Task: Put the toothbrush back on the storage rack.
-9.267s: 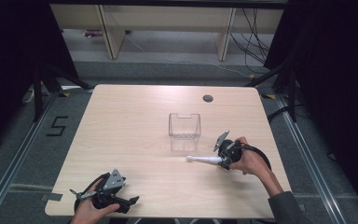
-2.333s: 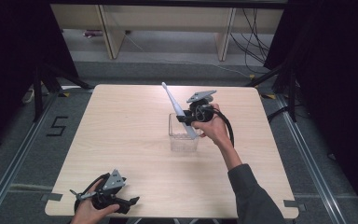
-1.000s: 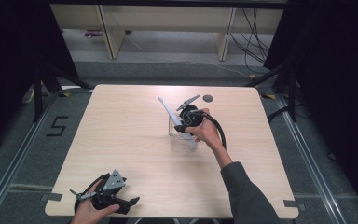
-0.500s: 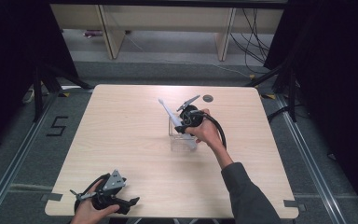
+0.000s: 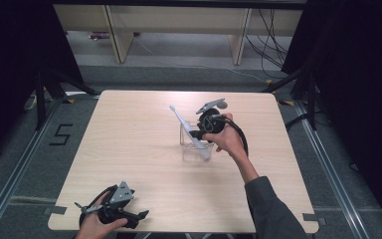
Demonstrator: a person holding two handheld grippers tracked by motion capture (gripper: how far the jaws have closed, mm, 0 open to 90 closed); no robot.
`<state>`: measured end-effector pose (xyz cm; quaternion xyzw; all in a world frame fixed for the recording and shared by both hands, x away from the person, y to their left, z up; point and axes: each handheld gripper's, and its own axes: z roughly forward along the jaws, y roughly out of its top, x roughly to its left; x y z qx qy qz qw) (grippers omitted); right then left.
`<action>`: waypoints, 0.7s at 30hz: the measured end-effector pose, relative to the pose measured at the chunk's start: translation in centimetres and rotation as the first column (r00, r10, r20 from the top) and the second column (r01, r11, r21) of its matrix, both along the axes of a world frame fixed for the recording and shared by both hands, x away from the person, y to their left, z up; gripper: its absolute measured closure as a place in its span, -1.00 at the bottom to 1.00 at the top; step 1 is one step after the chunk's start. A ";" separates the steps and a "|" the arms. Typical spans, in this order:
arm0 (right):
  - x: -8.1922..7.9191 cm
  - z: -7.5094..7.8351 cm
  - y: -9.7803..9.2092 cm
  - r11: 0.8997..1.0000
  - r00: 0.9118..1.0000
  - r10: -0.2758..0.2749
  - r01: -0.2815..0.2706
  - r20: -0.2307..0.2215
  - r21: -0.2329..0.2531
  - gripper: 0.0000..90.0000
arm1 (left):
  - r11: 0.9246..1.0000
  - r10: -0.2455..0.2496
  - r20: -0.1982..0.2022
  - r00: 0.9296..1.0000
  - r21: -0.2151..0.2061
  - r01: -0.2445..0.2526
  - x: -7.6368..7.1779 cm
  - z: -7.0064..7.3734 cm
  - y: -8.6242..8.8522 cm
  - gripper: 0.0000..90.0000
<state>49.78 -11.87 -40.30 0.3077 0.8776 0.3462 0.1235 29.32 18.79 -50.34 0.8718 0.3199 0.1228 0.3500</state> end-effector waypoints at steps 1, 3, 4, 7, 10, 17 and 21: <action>-0.2 0.2 -0.3 1.000 1.000 0.004 -0.004 0.003 0.003 0.16 | 1.000 0.001 -0.001 1.000 -0.001 -0.001 0.0 0.0 0.0 -0.67; -0.4 0.4 -0.5 1.000 1.000 0.004 -0.004 -0.001 0.008 0.15 | 1.000 0.002 0.000 1.000 -0.002 -0.002 0.0 0.0 0.0 -0.67; -0.4 0.4 -0.5 1.000 1.000 0.004 -0.004 -0.001 0.008 0.15 | 1.000 0.002 0.002 1.000 -0.004 -0.002 0.0 -0.1 -0.1 -0.67; -0.6 0.6 -0.7 1.000 1.000 0.004 -0.004 0.018 0.007 0.11 | 1.000 0.004 0.003 1.000 0.000 -0.004 0.0 0.0 0.0 -0.67; -1.0 0.7 -0.9 1.000 1.000 0.006 -0.006 0.012 0.026 0.07 | 1.000 0.003 0.000 1.000 -0.002 -0.003 0.0 0.0 0.0 -0.67; -1.7 1.2 -1.9 0.998 1.000 -0.019 0.019 0.012 0.065 -0.02 | 1.000 0.002 0.001 1.000 -0.001 -0.002 0.0 0.0 0.0 -0.67; -2.3 1.6 -2.7 0.996 1.000 -0.021 0.019 0.020 0.092 -0.06 | 1.000 0.002 0.001 1.000 0.000 -0.002 0.0 0.0 0.0 -0.67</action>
